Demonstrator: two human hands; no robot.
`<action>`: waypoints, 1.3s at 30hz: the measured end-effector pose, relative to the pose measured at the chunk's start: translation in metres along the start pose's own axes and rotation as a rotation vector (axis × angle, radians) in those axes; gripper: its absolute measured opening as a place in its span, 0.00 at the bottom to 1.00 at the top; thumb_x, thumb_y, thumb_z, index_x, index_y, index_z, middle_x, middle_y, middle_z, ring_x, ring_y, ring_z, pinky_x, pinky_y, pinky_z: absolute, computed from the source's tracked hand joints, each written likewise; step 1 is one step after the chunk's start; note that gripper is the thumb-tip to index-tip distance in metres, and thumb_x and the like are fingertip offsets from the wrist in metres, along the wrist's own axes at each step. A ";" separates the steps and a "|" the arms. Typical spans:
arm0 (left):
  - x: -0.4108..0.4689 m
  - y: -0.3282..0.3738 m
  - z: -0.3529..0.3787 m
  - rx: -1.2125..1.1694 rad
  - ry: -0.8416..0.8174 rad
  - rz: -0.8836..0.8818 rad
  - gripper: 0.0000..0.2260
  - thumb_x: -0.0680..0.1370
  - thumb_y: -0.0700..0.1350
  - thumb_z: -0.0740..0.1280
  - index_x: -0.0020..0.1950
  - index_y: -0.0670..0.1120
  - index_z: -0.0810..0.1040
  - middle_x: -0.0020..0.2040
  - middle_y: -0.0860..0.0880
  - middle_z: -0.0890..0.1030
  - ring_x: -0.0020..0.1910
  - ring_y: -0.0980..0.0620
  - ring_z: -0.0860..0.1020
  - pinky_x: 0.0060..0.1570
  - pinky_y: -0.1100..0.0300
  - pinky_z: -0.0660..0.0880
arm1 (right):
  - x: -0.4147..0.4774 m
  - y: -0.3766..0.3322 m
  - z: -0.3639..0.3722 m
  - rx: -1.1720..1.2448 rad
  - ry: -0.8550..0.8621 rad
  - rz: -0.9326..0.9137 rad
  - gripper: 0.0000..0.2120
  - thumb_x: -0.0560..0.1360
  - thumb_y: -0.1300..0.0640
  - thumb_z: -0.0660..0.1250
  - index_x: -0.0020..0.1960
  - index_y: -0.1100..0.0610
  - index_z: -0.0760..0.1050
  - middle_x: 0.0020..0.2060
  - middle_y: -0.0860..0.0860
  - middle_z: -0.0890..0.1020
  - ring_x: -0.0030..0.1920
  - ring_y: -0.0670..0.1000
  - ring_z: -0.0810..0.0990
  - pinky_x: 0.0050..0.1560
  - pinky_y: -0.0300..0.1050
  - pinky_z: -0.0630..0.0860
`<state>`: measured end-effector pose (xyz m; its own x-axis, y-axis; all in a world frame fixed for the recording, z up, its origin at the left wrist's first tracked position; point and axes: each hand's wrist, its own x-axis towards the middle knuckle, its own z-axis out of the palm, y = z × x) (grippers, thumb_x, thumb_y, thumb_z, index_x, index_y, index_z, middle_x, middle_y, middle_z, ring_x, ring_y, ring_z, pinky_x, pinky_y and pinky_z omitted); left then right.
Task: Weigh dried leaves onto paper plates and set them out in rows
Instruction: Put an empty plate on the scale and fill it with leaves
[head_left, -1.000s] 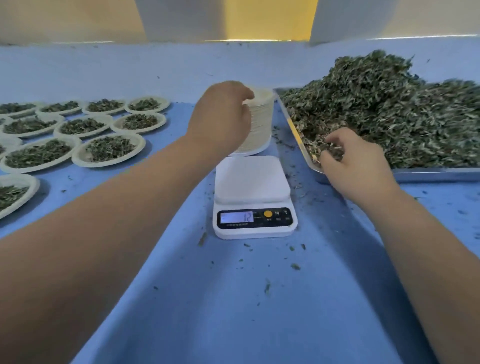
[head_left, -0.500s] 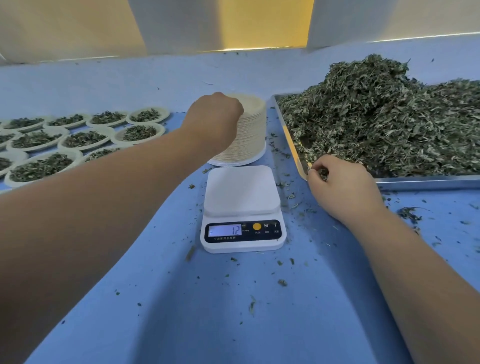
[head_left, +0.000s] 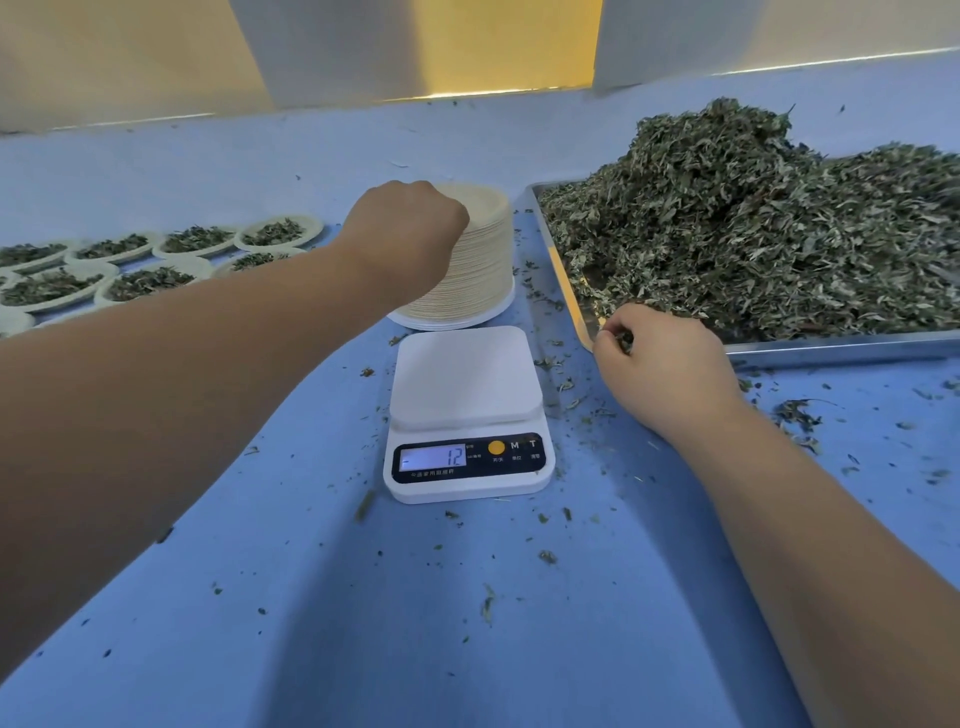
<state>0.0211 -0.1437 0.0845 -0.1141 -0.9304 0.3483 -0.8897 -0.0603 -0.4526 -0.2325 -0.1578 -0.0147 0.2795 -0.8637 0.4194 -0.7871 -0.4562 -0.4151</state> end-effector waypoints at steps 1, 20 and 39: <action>0.001 -0.002 0.001 -0.008 0.019 0.012 0.06 0.79 0.35 0.60 0.51 0.42 0.75 0.34 0.47 0.64 0.39 0.40 0.71 0.36 0.51 0.64 | 0.000 0.000 0.000 -0.003 0.000 -0.001 0.09 0.81 0.51 0.59 0.48 0.51 0.76 0.30 0.47 0.77 0.31 0.50 0.75 0.47 0.48 0.66; 0.026 -0.002 -0.007 0.137 -0.095 0.189 0.22 0.75 0.38 0.66 0.68 0.43 0.67 0.37 0.48 0.64 0.31 0.49 0.63 0.27 0.57 0.57 | -0.001 -0.003 -0.002 -0.024 -0.014 -0.002 0.10 0.81 0.52 0.57 0.45 0.51 0.75 0.28 0.47 0.77 0.31 0.50 0.74 0.51 0.50 0.70; -0.018 -0.037 0.018 -0.906 0.440 -0.781 0.15 0.71 0.35 0.60 0.43 0.50 0.84 0.42 0.48 0.81 0.36 0.49 0.77 0.34 0.62 0.68 | 0.000 -0.004 -0.004 -0.035 -0.046 0.024 0.10 0.81 0.51 0.57 0.48 0.51 0.76 0.30 0.46 0.77 0.32 0.48 0.74 0.53 0.50 0.70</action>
<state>0.0641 -0.1310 0.0801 0.5924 -0.5510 0.5878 -0.7486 -0.1067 0.6544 -0.2318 -0.1552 -0.0103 0.2850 -0.8835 0.3717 -0.8125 -0.4284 -0.3953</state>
